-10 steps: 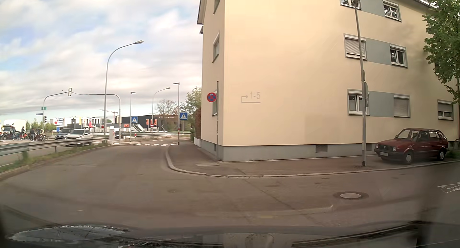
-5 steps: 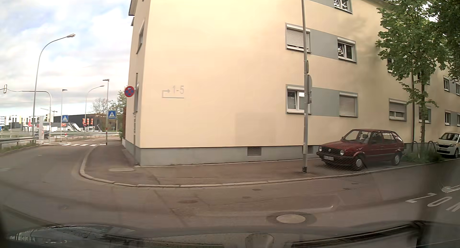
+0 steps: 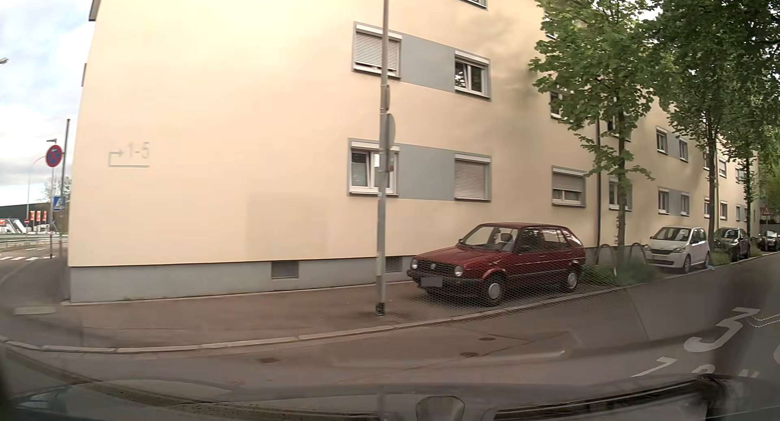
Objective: Follow the waypoints while adhering to traffic rules and regulations
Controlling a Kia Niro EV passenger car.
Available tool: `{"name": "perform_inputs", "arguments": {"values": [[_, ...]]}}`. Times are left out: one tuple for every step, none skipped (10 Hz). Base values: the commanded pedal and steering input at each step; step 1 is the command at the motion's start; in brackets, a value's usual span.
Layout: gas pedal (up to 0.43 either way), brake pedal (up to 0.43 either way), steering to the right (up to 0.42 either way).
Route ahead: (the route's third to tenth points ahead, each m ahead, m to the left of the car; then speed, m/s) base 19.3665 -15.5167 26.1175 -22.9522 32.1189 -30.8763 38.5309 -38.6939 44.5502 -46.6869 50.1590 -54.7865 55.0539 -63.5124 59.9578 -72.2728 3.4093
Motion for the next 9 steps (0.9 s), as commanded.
{"name": "perform_inputs", "arguments": {"values": [[0.079,0.000,0.623],[0.079,0.000,0.620],[0.079,0.000,0.610],[0.087,0.000,0.593],[0.087,0.000,0.577],[0.087,0.000,0.560],[0.087,0.000,0.542],[0.087,0.000,0.529],[0.087,0.000,0.506]]}}
